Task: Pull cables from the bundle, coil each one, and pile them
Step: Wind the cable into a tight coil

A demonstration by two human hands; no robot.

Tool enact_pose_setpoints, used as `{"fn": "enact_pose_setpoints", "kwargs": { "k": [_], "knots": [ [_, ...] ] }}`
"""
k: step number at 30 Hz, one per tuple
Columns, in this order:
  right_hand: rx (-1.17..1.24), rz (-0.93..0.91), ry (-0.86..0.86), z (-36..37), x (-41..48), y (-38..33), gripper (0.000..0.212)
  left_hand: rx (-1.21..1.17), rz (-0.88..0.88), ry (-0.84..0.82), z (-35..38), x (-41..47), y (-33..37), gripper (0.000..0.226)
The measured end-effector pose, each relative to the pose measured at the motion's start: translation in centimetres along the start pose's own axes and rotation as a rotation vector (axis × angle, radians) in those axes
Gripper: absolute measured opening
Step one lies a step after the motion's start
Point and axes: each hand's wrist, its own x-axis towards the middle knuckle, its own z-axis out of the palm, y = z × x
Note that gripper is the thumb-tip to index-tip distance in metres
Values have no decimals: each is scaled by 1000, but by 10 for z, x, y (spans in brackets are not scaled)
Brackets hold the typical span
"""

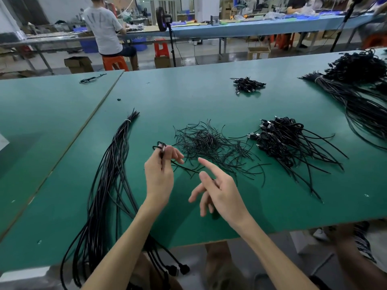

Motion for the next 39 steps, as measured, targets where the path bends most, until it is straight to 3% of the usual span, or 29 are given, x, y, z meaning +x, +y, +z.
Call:
{"fn": "enact_pose_setpoints", "kwargs": {
  "k": [3,7,9,16,20,23,26,29,39],
  "knots": [
    [35,18,8,-4,0,0,45,102,157,120,-4,-2,-4,31],
    [94,39,-1,-4,-1,0,46,37,85,275,-10,-1,-7,31],
    [105,23,15,-4,-1,0,45,39,89,270,-11,-2,-10,34],
    [6,-69,100,1,4,5,49,77,185,-101,4,-14,-2,32],
    [-144,-86,131,-2,4,7,58,-143,4,-296,11,-18,10,39],
    [-155,-79,131,-3,7,10,66,-425,-195,-507,11,-18,22,39],
    [-78,-76,83,-1,7,10,71,-536,-322,-673,14,-21,29,38],
    [-26,-119,29,0,7,10,57,-561,-376,-757,11,-20,31,38],
    [-142,-143,100,2,3,5,55,-472,-410,-780,-1,-12,28,38]
  ]
}}
